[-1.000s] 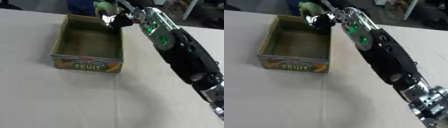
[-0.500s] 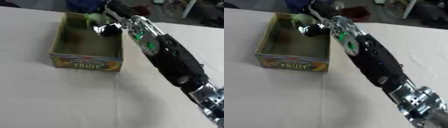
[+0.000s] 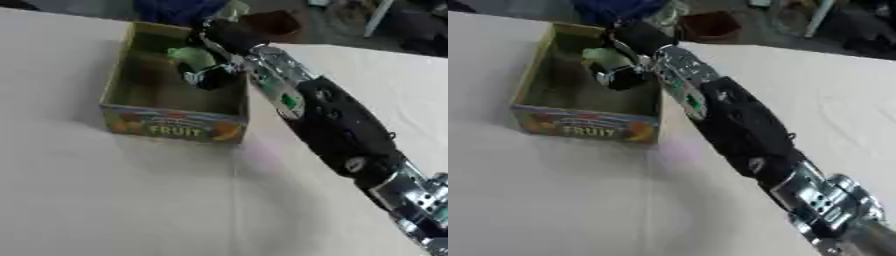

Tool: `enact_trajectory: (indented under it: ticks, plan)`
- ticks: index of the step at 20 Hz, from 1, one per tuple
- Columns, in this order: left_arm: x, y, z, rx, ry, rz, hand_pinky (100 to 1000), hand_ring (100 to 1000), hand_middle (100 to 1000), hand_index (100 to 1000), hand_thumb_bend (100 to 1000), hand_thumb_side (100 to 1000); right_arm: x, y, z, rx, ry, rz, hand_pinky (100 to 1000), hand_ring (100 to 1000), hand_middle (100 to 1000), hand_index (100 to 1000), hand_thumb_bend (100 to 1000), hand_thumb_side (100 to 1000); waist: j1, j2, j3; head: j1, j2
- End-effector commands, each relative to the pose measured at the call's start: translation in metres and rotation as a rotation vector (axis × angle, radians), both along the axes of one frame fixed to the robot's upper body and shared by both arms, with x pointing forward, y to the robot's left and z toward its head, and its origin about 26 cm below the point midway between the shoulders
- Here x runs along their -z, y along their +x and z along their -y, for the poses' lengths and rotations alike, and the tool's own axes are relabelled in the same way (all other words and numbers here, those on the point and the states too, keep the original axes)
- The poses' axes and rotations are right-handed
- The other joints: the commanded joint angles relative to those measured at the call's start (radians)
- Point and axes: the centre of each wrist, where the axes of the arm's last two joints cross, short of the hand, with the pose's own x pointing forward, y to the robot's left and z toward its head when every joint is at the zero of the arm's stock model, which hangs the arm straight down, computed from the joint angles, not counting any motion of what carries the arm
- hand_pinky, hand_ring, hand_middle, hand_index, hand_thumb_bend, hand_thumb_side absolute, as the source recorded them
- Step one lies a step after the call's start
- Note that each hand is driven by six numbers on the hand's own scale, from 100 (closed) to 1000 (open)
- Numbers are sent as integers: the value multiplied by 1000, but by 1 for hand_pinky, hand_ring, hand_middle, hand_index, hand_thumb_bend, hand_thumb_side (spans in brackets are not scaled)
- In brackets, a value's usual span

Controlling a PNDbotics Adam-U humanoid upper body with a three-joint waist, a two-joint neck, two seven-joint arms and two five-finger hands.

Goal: Pick up objects on the table and place them in the box.

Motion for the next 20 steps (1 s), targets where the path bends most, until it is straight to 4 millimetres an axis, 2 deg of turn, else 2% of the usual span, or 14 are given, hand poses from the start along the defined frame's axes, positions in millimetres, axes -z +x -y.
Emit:
enact_trajectory:
  ticks: [1,4,8,9,10,14,16,20]
  plan:
    - [-9,-2,2,3,16,28,472,479,510,674,100,753,-4,4,5,19,-35,31,653,727,633,699,100,532,6,-15,5,-4,-12]
    - [-9,-2,2,2,16,29,473,479,510,675,100,753,1,7,6,13,-96,-31,688,766,701,767,100,571,6,-13,9,-5,-9]
    - [-9,-1,2,4,17,31,473,479,510,674,100,753,-4,7,7,10,-155,-110,731,814,776,835,101,592,8,-13,7,-8,-3]
    - [-9,-1,2,4,18,30,474,479,510,674,100,753,-5,6,8,9,-163,-125,738,820,787,849,165,589,9,-13,6,-9,-1]
    - [-9,-2,2,3,17,29,474,479,509,674,100,752,-8,6,8,8,-165,-137,749,831,805,867,271,582,10,-14,4,-12,0]
    - [-8,-2,1,0,16,25,473,478,509,675,100,752,-24,0,11,3,-135,-164,768,847,844,919,496,549,16,-19,-3,-20,7]
    - [-7,-3,1,-2,15,22,473,478,509,675,100,752,-35,-5,13,-8,-114,-165,776,850,851,936,568,552,18,-23,-8,-20,11]
    - [-6,-4,0,-8,14,17,473,478,509,675,100,751,-59,-19,22,-27,-36,-150,787,850,849,952,613,570,24,-32,-18,-16,17]
